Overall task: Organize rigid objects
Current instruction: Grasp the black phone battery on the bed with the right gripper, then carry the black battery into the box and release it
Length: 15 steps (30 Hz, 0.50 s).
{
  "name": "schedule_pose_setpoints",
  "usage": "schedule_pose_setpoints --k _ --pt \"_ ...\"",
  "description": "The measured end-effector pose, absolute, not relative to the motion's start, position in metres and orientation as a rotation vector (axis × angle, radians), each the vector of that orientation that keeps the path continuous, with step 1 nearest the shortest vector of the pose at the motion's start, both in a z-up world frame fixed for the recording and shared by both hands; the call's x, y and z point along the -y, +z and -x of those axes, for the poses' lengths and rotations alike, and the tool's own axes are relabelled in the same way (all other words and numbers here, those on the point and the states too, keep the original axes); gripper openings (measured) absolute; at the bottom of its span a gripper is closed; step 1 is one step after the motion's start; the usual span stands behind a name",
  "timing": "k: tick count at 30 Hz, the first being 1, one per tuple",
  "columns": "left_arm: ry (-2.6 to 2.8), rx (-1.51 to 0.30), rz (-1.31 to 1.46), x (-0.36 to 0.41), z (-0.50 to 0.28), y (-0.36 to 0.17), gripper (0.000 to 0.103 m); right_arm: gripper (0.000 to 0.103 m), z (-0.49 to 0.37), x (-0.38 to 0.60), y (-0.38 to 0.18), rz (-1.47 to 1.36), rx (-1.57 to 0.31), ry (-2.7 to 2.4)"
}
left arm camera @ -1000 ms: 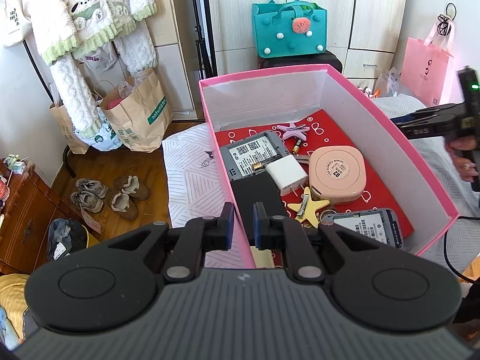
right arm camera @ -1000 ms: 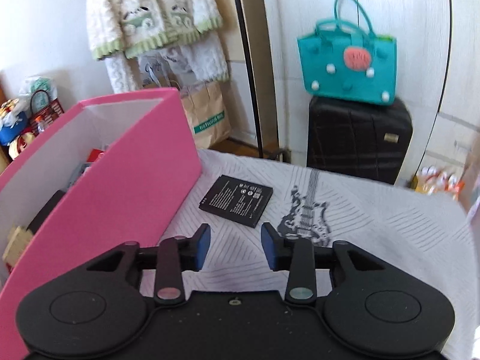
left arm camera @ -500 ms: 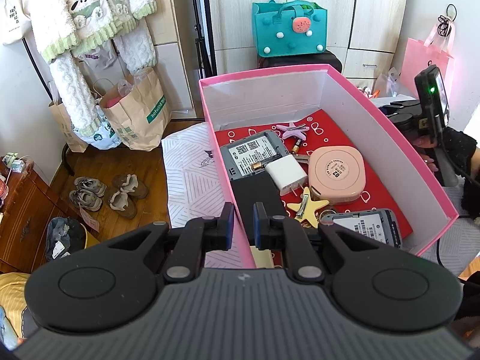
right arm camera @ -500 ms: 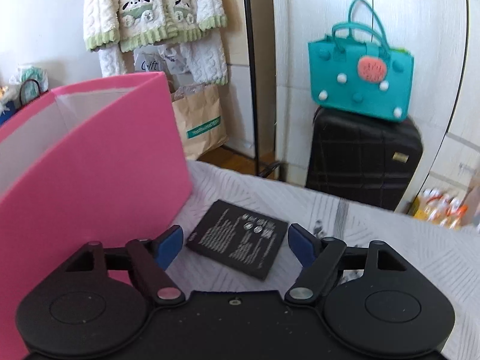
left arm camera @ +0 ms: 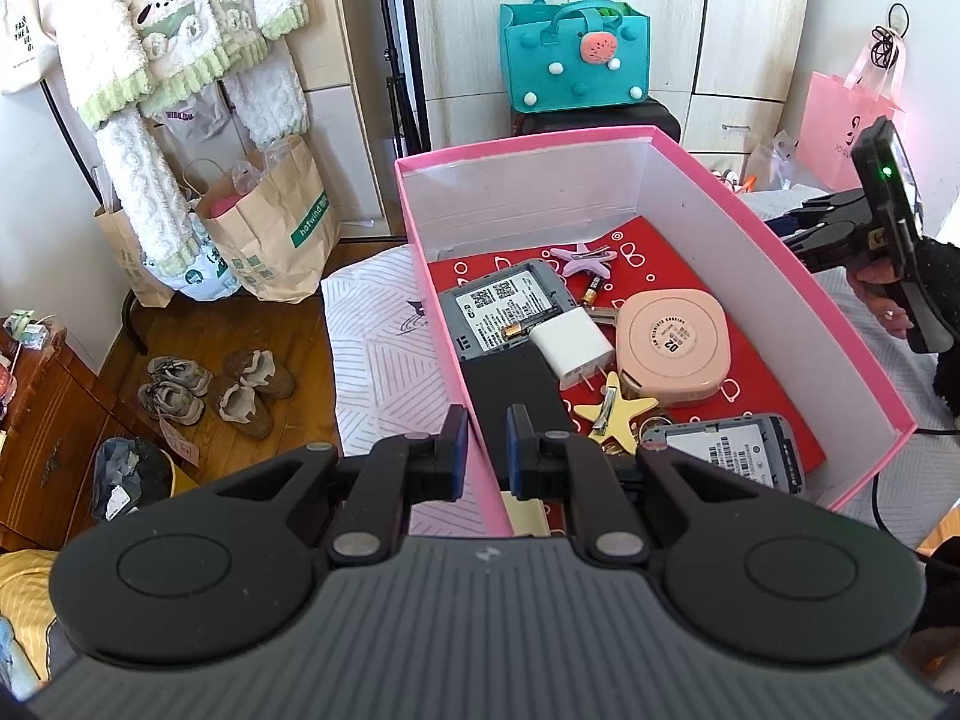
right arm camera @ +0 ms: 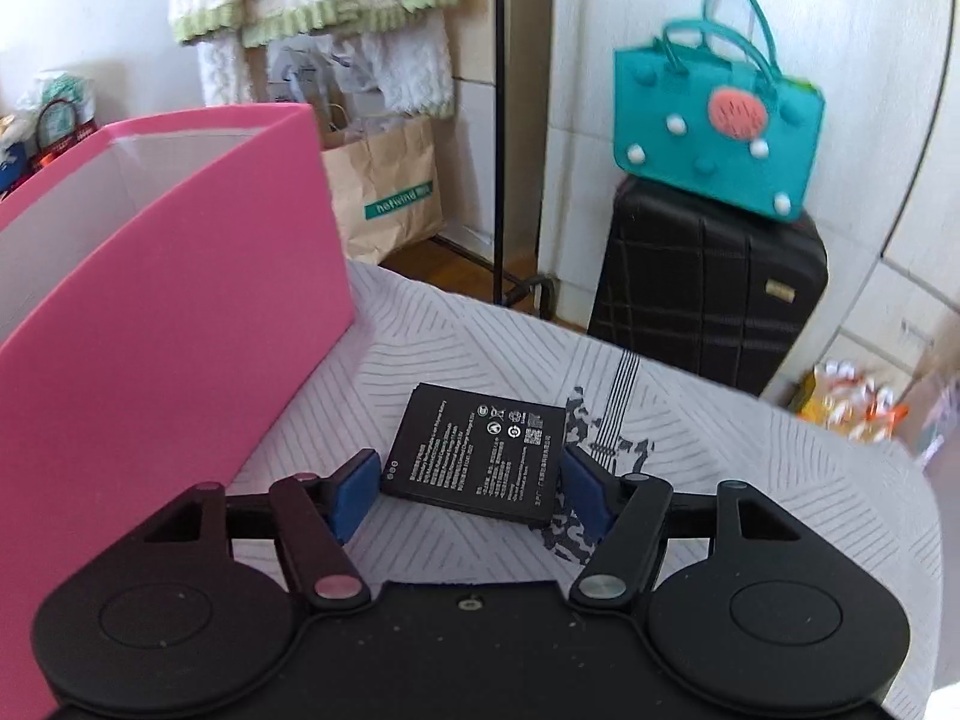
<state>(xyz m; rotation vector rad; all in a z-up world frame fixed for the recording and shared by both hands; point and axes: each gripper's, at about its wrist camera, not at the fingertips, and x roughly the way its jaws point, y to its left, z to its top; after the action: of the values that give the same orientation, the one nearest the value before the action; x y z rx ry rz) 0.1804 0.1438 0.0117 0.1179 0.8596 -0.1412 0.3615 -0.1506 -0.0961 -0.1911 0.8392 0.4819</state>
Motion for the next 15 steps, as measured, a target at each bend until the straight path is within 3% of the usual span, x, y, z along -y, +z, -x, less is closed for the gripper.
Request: schedule_pose_setpoints --k 3,4,5,15 --pt "-0.141 -0.859 -0.118 -0.143 -0.180 0.012 0.011 0.079 -0.362 0.145 -0.100 0.184 -0.817 0.465" --pt "-0.142 -0.859 -0.117 -0.146 -0.180 0.012 0.011 0.077 -0.363 0.144 -0.101 0.178 -0.805 0.454" --pt "-0.143 -0.859 -0.115 -0.147 -0.180 0.012 0.011 0.067 -0.363 0.145 -0.101 0.165 -0.789 0.432" --pt "-0.150 -0.855 -0.108 -0.143 -0.181 0.010 0.011 0.067 -0.330 0.156 -0.059 0.120 -0.708 0.433"
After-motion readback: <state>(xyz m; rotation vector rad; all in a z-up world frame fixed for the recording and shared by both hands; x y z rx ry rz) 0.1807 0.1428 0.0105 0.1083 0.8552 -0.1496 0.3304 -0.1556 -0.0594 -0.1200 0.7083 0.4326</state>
